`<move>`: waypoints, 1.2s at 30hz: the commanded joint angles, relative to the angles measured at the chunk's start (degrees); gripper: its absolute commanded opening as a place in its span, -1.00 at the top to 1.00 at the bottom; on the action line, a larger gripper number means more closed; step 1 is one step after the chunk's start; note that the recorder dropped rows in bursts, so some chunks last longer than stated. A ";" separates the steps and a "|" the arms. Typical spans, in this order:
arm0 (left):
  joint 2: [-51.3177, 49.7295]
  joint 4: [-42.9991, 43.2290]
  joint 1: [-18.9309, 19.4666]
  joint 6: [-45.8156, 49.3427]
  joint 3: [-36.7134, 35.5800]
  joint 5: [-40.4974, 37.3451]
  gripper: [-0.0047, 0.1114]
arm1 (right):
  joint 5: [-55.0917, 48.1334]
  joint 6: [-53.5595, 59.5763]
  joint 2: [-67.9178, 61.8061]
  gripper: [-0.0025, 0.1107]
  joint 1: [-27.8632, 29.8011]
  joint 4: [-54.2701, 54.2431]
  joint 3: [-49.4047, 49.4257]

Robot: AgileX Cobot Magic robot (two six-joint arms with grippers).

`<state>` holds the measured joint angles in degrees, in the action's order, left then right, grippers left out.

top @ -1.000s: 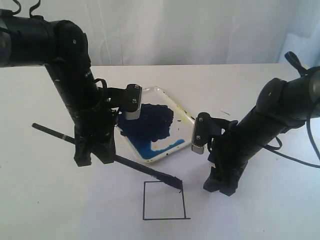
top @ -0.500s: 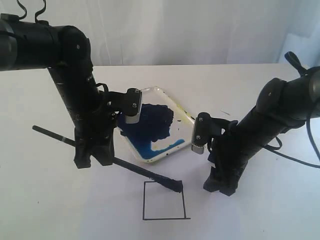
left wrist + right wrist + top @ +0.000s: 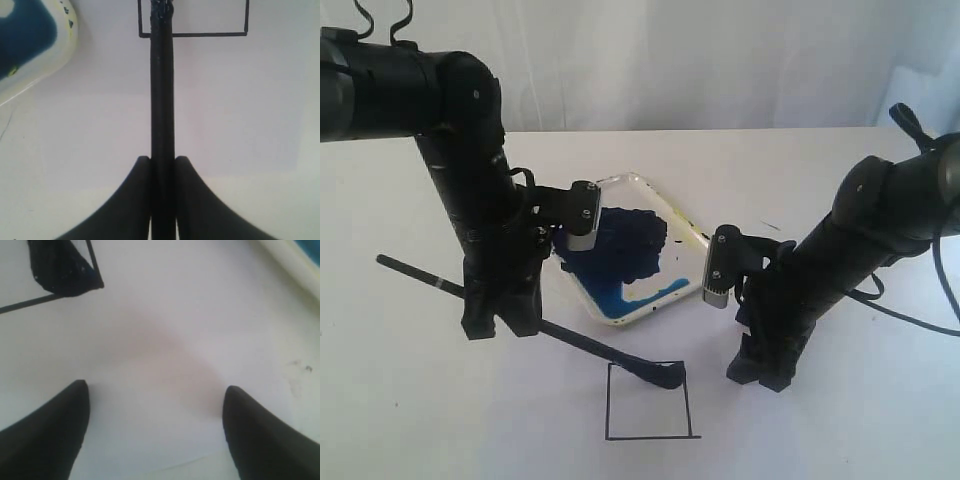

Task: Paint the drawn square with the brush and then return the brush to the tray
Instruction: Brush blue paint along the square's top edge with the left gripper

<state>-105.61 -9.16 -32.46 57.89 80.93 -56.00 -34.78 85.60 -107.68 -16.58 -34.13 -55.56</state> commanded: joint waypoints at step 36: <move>-0.03 13.08 -0.22 -8.14 -0.33 -5.70 0.92 | 0.57 -0.02 -0.51 -0.27 -0.03 0.69 0.24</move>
<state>-105.61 3.38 -32.48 50.54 80.93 -60.06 -34.78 85.60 -107.68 -16.58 -34.13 -55.56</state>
